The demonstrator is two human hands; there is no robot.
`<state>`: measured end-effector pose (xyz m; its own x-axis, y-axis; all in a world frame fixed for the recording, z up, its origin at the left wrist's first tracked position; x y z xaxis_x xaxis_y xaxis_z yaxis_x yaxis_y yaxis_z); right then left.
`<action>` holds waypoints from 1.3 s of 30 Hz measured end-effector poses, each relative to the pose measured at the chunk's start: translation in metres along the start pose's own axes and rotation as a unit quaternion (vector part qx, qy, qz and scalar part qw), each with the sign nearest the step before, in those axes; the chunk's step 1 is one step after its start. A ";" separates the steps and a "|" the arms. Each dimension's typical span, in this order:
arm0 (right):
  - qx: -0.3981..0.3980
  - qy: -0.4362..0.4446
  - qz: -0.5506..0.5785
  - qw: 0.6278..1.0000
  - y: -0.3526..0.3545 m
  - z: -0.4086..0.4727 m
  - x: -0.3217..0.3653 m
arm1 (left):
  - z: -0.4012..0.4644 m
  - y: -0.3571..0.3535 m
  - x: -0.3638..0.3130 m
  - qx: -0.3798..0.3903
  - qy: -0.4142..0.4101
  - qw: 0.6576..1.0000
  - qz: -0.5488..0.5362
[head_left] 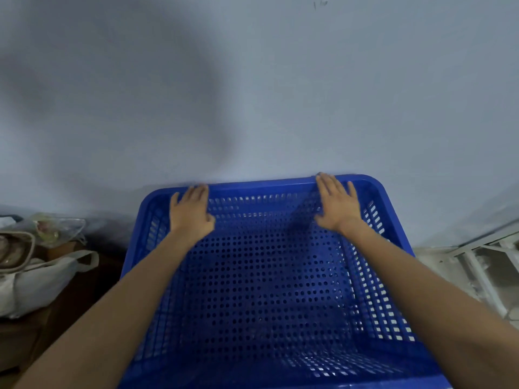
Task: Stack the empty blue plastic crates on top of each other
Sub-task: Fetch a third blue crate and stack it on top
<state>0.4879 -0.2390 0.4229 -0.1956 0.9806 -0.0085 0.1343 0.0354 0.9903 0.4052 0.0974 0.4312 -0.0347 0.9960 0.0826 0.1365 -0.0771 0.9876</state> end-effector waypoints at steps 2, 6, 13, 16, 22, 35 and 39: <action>0.003 -0.040 0.007 0.999 0.001 -0.001 -0.037 | -0.008 -0.002 0.039 -0.001 0.040 0.999 -0.011; 0.018 -0.099 0.011 0.995 -0.003 -0.011 -0.096 | -0.037 -0.016 0.113 0.019 0.137 0.990 -0.040; 0.029 -0.102 0.046 0.993 -0.006 -0.015 -0.100 | -0.081 -0.042 0.125 0.007 0.200 0.970 -0.140; 0.029 -0.102 0.063 0.992 0.001 -0.023 -0.100 | -0.099 -0.040 0.112 -0.003 0.208 0.964 -0.164; -0.004 -0.132 0.158 0.979 -0.019 -0.102 -0.121 | -0.182 -0.047 0.087 -0.052 0.233 0.938 -0.251; -0.014 -0.211 0.153 0.965 -0.028 -0.154 -0.124 | -0.195 -0.049 0.083 -0.051 0.254 0.942 -0.213; 0.010 -0.224 0.139 0.965 -0.024 -0.157 -0.119 | -0.194 -0.045 0.080 -0.035 0.262 0.943 -0.201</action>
<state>0.3551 -0.3871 0.4222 0.2890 0.9376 0.1933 0.1415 -0.2415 0.9600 0.2038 0.1716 0.4190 -0.5567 0.7877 -0.2637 -0.0565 0.2808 0.9581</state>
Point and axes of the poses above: each hand's wrist, its own z-axis towards the middle knuckle, its own y-axis out of the back of the hand, x = y × z, the point moved 4 cm from there along z, towards the middle knuckle, and after that the axes turned 7 degrees about -y, right-handed, at the moved point
